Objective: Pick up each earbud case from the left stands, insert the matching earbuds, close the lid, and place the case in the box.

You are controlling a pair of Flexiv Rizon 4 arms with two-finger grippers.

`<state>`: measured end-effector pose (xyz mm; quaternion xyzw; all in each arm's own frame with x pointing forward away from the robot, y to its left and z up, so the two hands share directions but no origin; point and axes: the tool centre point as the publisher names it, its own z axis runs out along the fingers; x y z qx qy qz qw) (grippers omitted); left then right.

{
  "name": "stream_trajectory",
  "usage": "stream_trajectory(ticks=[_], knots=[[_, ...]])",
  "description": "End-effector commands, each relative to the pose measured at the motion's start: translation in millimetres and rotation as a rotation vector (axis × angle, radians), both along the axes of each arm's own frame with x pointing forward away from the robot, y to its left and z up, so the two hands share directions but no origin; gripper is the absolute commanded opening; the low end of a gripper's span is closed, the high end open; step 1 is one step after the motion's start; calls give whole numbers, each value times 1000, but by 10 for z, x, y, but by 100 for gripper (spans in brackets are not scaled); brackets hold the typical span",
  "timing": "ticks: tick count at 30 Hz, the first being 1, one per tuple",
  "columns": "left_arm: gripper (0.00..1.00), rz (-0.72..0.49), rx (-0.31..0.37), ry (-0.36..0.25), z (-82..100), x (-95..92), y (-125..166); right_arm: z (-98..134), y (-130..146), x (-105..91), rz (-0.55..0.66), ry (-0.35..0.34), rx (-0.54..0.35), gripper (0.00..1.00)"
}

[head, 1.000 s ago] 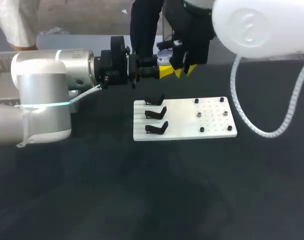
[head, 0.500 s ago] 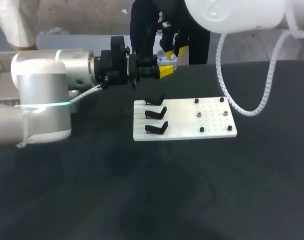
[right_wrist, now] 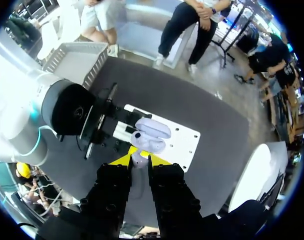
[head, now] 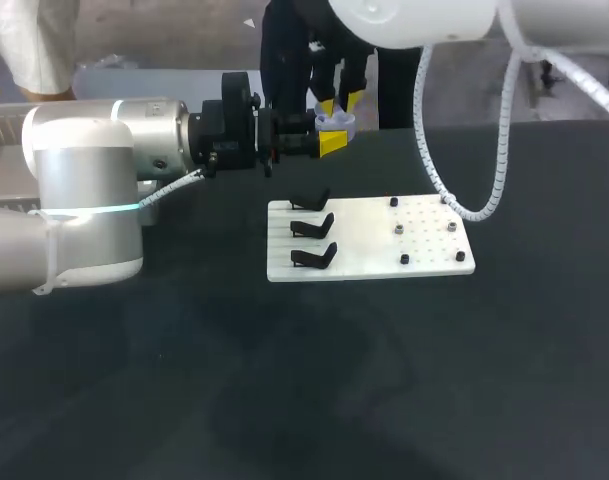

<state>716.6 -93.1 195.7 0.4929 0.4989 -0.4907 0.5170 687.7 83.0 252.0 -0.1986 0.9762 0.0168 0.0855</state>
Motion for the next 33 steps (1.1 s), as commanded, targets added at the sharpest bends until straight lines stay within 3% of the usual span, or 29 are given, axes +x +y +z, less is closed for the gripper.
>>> stream_trajectory(ticks=[1,33], knots=[[0,7,-4,-5,-8,-19,-2,-11,23,55,-15,17,0,0],[0,7,-4,-5,-8,-19,-2,-132,83,191,-15,12,17,0]])
